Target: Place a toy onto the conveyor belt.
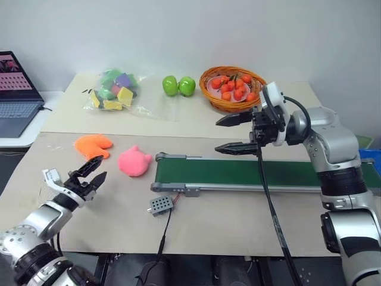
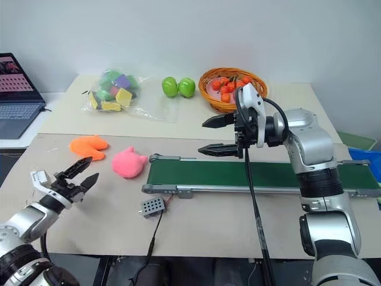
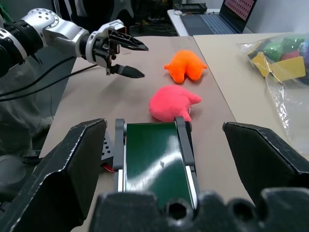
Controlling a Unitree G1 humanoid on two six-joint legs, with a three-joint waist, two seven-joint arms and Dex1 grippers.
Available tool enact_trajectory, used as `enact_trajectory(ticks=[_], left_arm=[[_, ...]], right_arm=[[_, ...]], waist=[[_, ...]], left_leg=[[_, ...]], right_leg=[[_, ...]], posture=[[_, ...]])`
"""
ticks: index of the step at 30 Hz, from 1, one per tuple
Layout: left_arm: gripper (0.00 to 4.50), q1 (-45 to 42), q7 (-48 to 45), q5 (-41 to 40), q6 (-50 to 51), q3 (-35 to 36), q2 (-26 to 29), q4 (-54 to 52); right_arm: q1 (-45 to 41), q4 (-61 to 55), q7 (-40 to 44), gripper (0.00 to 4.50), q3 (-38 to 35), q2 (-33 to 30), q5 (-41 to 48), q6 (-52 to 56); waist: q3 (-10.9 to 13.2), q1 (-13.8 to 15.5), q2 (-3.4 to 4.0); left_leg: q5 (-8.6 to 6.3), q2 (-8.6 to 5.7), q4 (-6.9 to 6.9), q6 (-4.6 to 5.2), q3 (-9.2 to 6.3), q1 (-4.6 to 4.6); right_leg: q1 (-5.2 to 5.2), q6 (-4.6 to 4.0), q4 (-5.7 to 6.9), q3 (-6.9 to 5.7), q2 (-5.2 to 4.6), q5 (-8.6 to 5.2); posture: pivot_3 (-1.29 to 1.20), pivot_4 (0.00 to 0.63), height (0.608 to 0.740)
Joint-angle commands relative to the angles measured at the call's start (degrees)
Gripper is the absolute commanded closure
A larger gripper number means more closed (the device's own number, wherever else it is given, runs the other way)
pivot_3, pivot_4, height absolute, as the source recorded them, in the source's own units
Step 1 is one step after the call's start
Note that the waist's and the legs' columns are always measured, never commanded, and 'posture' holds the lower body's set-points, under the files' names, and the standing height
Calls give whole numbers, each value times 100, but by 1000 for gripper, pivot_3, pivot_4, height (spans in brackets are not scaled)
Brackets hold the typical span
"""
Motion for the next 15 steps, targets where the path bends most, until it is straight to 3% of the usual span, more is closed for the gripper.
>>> enact_trajectory(ticks=[1, 15], left_arm=[[13, 3, 246, -230, -222, -36, -159, 274], [13, -349, -14, 96, -1163, -617, 54, 1619]], right_arm=[[-101, -210, 11, 0, -143, -147, 37, 28], [-7, -481, -111, 0, -218, -428, 117, 209]], waist=[[-1, -14, -3], [-6, 18, 3]], left_leg=[[0, 1, 0, 0, 0, 0], [4, 0, -4, -7, 1, 20]], right_leg=[[-1, 0, 0, 0, 0, 0], [13, -3, 12, 0, 0, -1]], posture=[[0, 150, 738], [0, 150, 738]])
